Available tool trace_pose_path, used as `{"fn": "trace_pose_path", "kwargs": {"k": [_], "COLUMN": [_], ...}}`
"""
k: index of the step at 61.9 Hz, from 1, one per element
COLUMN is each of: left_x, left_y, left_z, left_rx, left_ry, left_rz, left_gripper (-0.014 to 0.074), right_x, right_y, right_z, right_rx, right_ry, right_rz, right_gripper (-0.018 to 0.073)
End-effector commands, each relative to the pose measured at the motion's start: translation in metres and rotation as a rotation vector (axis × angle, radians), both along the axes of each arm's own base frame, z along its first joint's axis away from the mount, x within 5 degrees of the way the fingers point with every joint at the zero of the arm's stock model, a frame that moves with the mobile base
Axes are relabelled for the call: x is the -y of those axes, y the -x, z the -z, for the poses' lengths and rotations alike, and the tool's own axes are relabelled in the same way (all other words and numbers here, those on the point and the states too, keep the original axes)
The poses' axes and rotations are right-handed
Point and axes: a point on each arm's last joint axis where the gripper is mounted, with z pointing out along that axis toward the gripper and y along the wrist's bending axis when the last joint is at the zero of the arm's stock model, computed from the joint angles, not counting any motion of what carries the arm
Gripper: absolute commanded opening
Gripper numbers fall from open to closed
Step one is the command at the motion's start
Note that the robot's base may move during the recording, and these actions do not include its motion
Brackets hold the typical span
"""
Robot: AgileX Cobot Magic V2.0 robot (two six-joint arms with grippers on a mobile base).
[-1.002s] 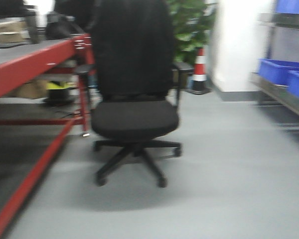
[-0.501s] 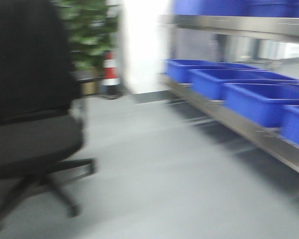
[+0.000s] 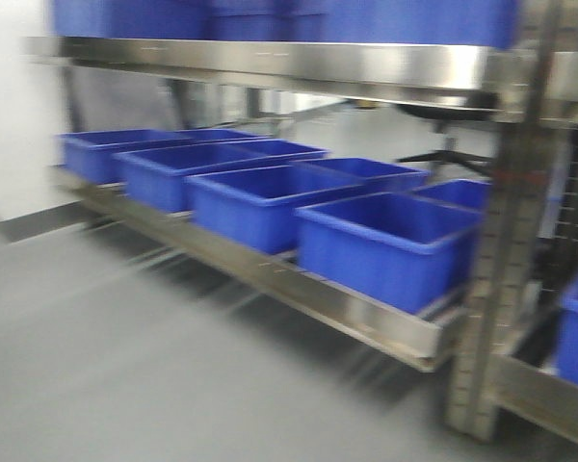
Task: Grab block from conveyor and place in blue bin
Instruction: 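Drive up to the steel shelf rack holding blue bins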
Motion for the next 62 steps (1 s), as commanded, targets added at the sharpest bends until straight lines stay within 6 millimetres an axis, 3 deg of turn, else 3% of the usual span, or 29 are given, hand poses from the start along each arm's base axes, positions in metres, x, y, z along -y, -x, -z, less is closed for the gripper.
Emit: {"fn": "trace_pose_path", "kwargs": {"k": [1,62], "left_x": [0.0002,0.0002], "left_y": [0.0007,0.0007], "left_z": [-0.0018,-0.0018], "left_rx": [0.020,0.020], "left_ry": [0.006,0.006], "left_rz": [0.002,0.002], "left_gripper": [-0.0111,-0.0111], "right_x": [0.0003,0.0003], "right_y": [0.0008,0.0008], "right_z": [-0.0025,-0.0025], "right_rx": [0.027,0.027], "right_ry": [0.003,0.003], "right_rz": [0.005,0.005], "right_gripper": [-0.0162,-0.0162]}}
